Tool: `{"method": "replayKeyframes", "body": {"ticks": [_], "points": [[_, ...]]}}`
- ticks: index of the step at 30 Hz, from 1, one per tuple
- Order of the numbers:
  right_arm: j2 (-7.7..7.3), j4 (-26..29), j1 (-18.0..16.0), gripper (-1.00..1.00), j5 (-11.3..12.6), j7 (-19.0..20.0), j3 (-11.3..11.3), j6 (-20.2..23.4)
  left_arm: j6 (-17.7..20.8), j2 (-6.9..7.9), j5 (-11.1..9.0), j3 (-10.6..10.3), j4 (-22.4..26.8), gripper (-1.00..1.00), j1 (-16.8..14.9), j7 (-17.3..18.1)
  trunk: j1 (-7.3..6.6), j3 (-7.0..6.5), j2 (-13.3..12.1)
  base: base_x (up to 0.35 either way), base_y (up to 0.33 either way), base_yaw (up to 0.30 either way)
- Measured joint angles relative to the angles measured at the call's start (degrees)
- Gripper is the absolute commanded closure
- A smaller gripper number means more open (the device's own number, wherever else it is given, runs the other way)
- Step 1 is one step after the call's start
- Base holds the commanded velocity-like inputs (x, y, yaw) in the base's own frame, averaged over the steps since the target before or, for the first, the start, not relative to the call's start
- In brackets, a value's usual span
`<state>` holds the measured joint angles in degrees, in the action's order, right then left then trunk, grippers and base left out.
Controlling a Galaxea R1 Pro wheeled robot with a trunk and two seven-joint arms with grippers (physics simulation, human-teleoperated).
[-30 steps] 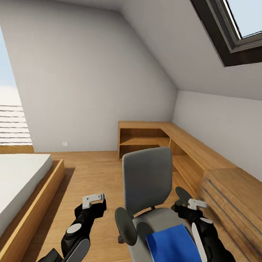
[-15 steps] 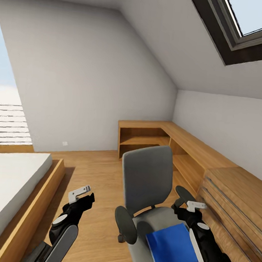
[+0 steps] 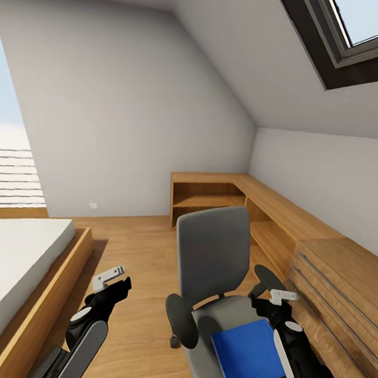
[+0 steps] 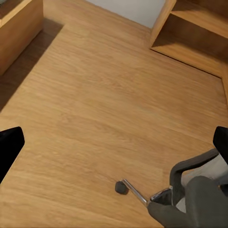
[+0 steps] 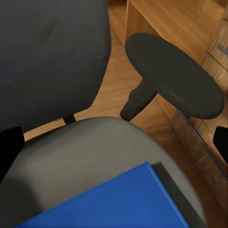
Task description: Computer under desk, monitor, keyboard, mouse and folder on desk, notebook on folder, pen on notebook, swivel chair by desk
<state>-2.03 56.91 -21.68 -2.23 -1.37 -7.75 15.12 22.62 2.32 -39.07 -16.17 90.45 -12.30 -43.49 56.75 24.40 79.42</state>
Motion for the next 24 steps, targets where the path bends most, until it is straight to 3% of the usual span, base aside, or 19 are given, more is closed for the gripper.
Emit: {"method": "replayKeyframes", "body": {"ticks": [8, 15, 17, 24], "points": [[0.08, 0.48, -0.02, -1.00, 0.12, -0.24, -0.07, -2.93, -0.03, 0.00, 0.01, 0.85, -0.14, -1.00, -0.01, 0.00, 1.76, 1.44, 3.21, 0.000, 0.000, 0.000], [0.14, -1.29, -1.22, -1.00, 0.09, -0.50, -0.04, -0.34, -0.02, 0.06, 0.00, 1.36, -0.10, -1.00, 0.00, 0.00, 3.30, 2.69, 6.02, 0.000, 0.000, 0.000], [0.13, -3.22, -3.43, -1.00, 0.06, -0.56, -0.02, 1.55, -0.01, 0.04, -0.03, 1.78, -0.10, -1.00, -0.01, 0.02, 3.74, 3.05, 6.82, 0.000, 0.000, 0.000], [-0.35, -22.66, -18.64, -1.00, 0.08, -0.72, -0.26, 4.22, 0.00, 0.06, -0.03, 2.93, -0.05, -1.00, 0.00, 0.07, 5.27, 4.31, 9.63, 0.000, 0.000, 0.000]]}}
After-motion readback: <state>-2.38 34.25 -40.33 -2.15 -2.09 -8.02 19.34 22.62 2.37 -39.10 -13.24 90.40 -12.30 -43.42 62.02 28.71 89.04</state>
